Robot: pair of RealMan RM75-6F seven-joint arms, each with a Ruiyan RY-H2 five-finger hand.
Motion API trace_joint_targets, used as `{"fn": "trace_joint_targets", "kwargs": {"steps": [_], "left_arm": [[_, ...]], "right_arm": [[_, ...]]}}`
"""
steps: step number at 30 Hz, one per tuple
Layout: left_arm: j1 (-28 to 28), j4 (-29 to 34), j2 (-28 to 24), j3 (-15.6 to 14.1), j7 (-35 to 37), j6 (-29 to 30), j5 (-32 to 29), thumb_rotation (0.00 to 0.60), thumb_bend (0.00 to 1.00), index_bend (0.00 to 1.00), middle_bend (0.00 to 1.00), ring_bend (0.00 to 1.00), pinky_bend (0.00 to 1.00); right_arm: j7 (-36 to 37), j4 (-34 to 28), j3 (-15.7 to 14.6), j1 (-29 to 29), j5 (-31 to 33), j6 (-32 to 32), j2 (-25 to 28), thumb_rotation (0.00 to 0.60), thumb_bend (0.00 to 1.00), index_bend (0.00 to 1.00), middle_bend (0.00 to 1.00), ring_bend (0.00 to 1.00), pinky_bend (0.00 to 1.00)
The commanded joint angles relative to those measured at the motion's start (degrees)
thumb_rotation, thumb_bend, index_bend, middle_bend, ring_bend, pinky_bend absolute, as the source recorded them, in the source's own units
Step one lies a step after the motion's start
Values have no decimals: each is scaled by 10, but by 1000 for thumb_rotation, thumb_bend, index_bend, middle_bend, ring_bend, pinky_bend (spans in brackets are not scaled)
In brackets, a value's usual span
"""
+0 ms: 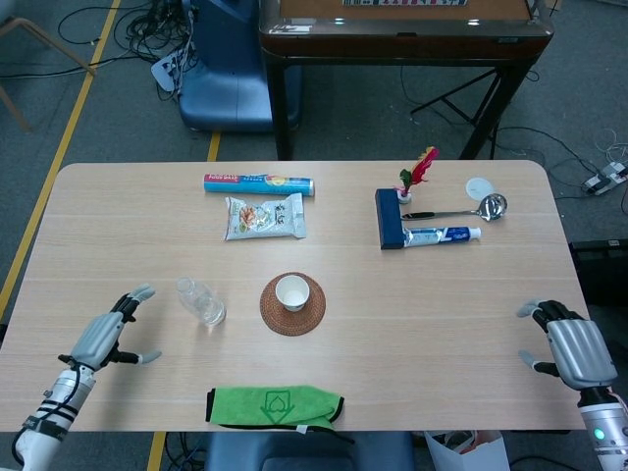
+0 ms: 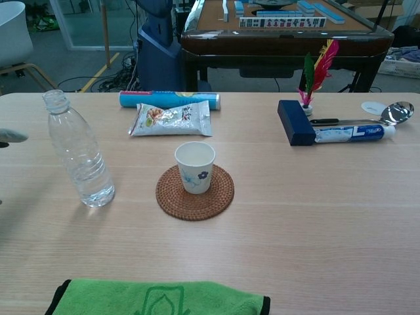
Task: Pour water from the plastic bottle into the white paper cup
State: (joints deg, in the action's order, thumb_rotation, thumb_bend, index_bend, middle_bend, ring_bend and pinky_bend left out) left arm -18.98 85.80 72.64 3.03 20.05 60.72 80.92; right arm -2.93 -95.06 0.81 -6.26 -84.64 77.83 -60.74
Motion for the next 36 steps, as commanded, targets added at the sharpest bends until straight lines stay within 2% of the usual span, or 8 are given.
{"fn": "trace_joint_targets", "kwargs": {"steps": [1, 18, 30, 36], "left_arm": [[-10, -6, 9, 2, -3, -9, -1, 600, 24, 0, 0, 31, 265], [-50, -27, 63, 33, -19, -23, -28, 600, 24, 0, 0, 5, 221], [-66, -31, 89, 42, -65, -42, -72, 600, 23, 0, 0, 6, 221], [-70, -53, 108, 46, -70, -37, -79, 600, 24, 0, 0, 5, 221]], "right_arm": [[2, 1, 1, 0, 1, 0, 1, 600, 162, 354, 278, 231, 447], [7, 1, 1, 0, 2, -2, 5, 600, 161, 354, 278, 231, 440], [8, 2, 4, 4, 4, 7, 7, 600, 161, 354, 278, 231, 440], [9, 1, 3, 4, 2, 6, 7, 600, 161, 354, 278, 231, 439]]}}
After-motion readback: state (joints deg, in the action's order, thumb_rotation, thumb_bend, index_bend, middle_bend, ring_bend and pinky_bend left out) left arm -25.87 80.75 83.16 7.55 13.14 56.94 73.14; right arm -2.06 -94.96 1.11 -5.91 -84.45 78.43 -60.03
